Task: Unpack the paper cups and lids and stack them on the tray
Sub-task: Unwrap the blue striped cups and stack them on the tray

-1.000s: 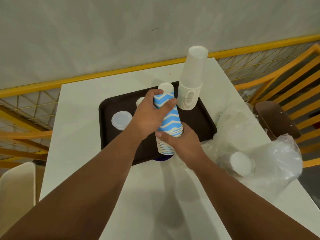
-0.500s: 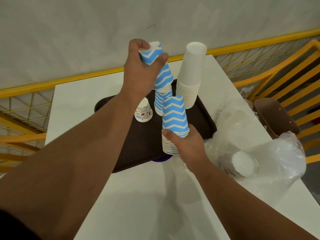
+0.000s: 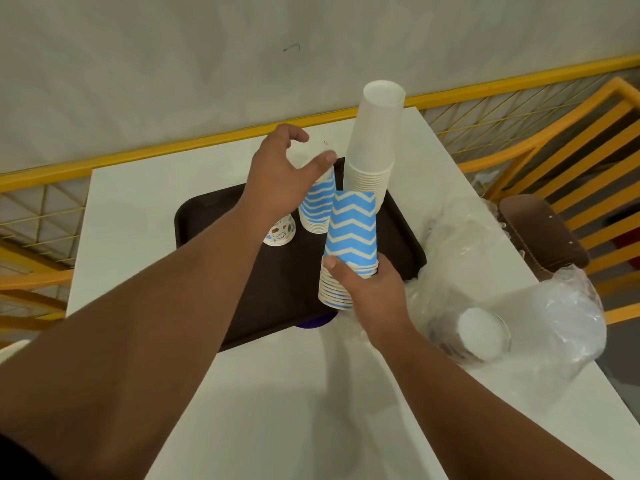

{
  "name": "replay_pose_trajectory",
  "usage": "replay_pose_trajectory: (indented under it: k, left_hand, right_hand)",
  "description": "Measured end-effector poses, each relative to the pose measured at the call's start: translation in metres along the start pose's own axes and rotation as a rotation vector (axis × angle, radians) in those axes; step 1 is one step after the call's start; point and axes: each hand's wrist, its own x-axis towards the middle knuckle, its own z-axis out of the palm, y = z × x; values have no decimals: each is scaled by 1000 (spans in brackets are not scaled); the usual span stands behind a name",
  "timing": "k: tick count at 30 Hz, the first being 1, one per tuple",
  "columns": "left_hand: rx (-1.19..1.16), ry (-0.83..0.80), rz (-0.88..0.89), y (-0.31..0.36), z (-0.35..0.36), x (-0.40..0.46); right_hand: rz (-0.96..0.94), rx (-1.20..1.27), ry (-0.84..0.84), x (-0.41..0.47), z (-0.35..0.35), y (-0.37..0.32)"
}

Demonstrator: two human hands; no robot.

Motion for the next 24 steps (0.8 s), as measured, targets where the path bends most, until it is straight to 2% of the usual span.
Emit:
replay_pose_trajectory:
  k: [3,8,10,14,17,19,22,24]
  left_hand:
    - [-125,36,-78,7,-1,-28]
    - [-363,-274,-272,11,6,-71]
    - [-400,-247,-300,14,6,-75]
    - [-312,-107,-317,19,11,-78]
    - [-250,39,-272,25,11,-70]
    - [-333,142,-200,32,4,-57]
    - [-502,182,-8,39,-7,-31]
    - [-475,171,83,37,-8,-14]
  right_hand:
    - [14,39,-47,-2,-1,-3]
    - [-16,42,-179,-9,0,-14]
    - [-33,10,-207,-10,2,-14]
    - [-95,-108,-115,-8,5,-9]
    - [-136,-212,-59,-7,4,-10]
    - [-120,-230,-29,-6,3,-7]
    - [-79,-193,-5,-6,2,-2]
    - [-73,-166,9,-5,1,-1]
